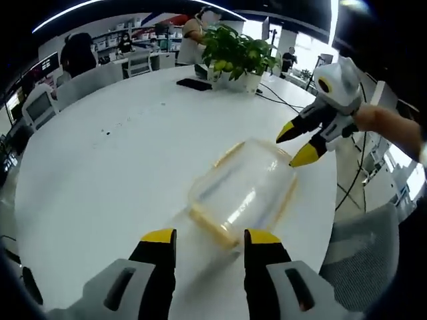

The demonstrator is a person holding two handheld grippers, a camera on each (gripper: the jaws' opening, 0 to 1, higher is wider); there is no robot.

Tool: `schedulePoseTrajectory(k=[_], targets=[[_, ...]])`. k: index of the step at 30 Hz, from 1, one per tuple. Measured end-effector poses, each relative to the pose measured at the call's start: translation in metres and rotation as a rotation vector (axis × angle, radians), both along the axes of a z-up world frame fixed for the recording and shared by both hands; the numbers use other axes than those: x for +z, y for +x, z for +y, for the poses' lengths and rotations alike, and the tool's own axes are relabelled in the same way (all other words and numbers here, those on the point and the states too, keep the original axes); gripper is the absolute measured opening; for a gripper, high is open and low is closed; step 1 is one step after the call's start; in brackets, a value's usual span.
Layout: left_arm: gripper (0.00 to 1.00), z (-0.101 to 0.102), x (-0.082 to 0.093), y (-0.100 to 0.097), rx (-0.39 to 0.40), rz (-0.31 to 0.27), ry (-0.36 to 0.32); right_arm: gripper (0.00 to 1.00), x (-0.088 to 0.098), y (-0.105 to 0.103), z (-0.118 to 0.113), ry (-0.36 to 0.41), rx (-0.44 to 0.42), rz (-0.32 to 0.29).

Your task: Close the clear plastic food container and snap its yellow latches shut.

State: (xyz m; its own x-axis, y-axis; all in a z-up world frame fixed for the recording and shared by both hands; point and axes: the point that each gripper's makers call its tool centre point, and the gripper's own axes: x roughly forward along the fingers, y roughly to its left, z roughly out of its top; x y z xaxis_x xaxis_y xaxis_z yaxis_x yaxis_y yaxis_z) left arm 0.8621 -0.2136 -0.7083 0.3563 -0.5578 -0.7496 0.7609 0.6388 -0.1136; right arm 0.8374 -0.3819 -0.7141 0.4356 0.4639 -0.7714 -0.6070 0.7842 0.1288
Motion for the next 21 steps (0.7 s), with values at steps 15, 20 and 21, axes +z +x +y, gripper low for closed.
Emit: schedulePoseTrajectory(k=[15, 20, 21], targets=[[0.33, -0.021, -0.012, -0.006, 0.093, 0.1, -0.097, 0.39, -0.005, 0.0, 0.011, 0.1, -0.086, 0.065], [0.35, -0.022, -0.012, -0.006, 0.107, 0.111, -0.101, 0.4, -0.006, -0.001, 0.012, 0.091, -0.083, 0.069], [0.36, -0.022, -0.012, -0.006, 0.11, 0.114, -0.101, 0.4, -0.006, 0.0, 0.012, 0.091, -0.083, 0.072]])
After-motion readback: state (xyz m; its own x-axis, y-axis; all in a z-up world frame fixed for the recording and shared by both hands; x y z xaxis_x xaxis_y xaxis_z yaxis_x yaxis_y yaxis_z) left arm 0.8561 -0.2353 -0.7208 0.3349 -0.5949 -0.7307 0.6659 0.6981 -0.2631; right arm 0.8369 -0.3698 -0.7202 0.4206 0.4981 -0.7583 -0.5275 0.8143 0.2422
